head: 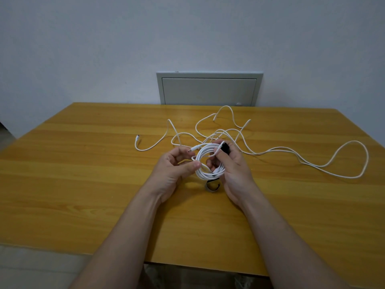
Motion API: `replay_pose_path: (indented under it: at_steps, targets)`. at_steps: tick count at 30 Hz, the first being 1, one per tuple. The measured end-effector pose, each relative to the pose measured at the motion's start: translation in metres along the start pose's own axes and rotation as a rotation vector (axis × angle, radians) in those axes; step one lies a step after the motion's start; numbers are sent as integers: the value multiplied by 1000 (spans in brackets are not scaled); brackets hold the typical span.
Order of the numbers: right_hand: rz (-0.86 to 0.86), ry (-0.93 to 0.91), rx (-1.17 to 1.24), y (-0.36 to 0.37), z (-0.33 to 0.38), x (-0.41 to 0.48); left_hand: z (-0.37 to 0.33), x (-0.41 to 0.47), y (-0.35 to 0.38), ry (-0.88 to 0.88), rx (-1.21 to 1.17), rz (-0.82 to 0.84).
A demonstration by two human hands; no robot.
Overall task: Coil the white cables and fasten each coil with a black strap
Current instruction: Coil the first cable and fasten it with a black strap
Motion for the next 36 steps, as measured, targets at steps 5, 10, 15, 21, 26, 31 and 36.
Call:
replay_pose_path:
  at_steps: [5, 10, 15, 21, 26, 31, 36]
  targets:
    - [19, -4, -29, 0, -1, -1, 0, -1, 1, -80, -54, 73]
    - [46, -23, -57, 0, -3, -1, -2, -3, 3, -59, -93, 108]
    - [93, -18, -153, 1, -6, -3, -2, -4, 7, -56, -119, 77]
    - [128, -38, -229, -2, -8, -2, -1, -4, 9, -10, 0, 11]
    - [120, 38, -73, 2, -11, -2, 1, -5, 12, 61, 169, 4]
    - [102, 144, 76, 1, -11, -1, 3, -4, 11, 99, 292, -6]
    - [104, 148, 29, 2, -12, -2, 4, -3, 12, 113, 345, -13]
Point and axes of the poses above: each hand's wrist, its own x-axis towards the middle knuckle, its own y-axis out of the palm, z = x × y, the point moved 1 cm from there along x, towards the middle knuckle, and after that the axes turned 9 degrees about -y, right-handed, at the moved point
